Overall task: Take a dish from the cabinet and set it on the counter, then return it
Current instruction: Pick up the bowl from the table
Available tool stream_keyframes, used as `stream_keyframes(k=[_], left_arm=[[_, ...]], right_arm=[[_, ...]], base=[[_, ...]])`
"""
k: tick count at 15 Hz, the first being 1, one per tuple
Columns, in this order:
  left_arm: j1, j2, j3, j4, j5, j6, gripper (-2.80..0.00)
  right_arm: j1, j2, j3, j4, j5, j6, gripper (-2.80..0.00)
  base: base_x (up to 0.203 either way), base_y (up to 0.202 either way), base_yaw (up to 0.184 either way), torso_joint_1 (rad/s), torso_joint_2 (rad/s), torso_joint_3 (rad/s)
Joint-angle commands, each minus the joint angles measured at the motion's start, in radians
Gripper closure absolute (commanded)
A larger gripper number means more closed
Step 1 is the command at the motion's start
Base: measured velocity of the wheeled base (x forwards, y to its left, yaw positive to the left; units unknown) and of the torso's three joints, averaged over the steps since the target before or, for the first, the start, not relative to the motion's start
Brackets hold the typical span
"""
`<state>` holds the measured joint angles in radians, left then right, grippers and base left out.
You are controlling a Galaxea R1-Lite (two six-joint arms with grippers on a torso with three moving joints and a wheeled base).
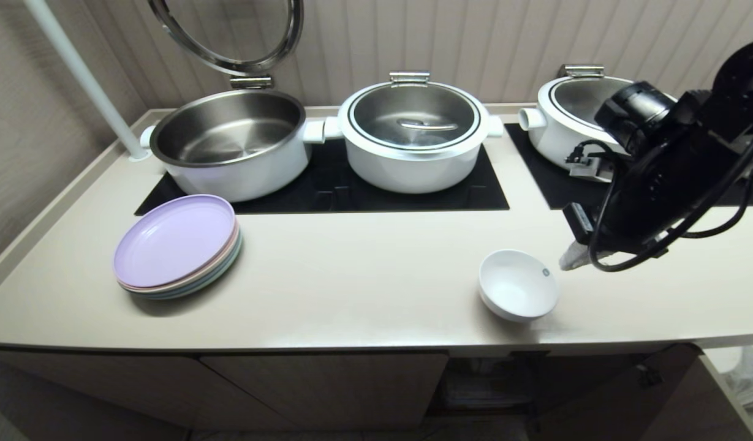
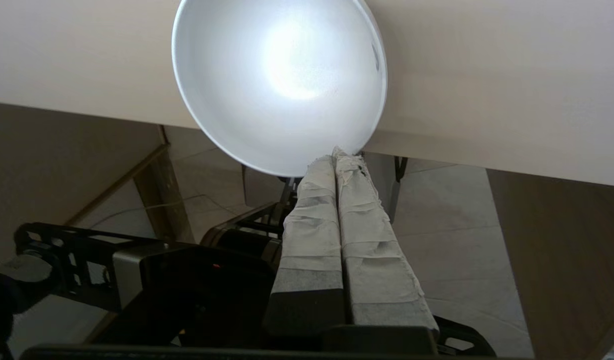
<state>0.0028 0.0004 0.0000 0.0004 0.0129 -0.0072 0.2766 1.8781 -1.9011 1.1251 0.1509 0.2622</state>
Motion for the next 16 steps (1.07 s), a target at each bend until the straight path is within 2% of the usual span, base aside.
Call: stream_keyframes(k=[1, 4, 8, 13, 16], left_arm=[[0.0, 0.0, 0.0, 0.0, 0.001, 0.0, 0.0], [0.0, 0.0, 0.0, 0.0, 0.001, 0.0, 0.0], [0.0, 0.0, 0.0, 0.0, 0.001, 0.0, 0.0], [0.0, 0.0, 0.0, 0.0, 0.001, 0.0, 0.0], [0.0, 0.0, 0.0, 0.0, 0.001, 0.0, 0.0]], right_arm=[[0.002, -0.087, 0.047, -0.005, -0.003, -0.032, 0.0], [-0.006, -0.177, 0.137, -0.07, -0.073, -0.044, 0.0], [-0.05, -0.34, 0.369, -0.267, -0.15, -0.059, 0.0], [-0.235, -0.606, 0.735, -0.541, -0.186, -0.218, 0.0], [-0.271, -0.787, 0.91, -0.649, -0.195, -0.266, 0.0]], base=[[0.0, 0.0, 0.0, 0.0, 0.0, 0.0], [0.0, 0.0, 0.0, 0.0, 0.0, 0.0], [0.0, 0.0, 0.0, 0.0, 0.0, 0.0], [0.0, 0.0, 0.0, 0.0, 0.0, 0.0], [0.0, 0.0, 0.0, 0.0, 0.0, 0.0]])
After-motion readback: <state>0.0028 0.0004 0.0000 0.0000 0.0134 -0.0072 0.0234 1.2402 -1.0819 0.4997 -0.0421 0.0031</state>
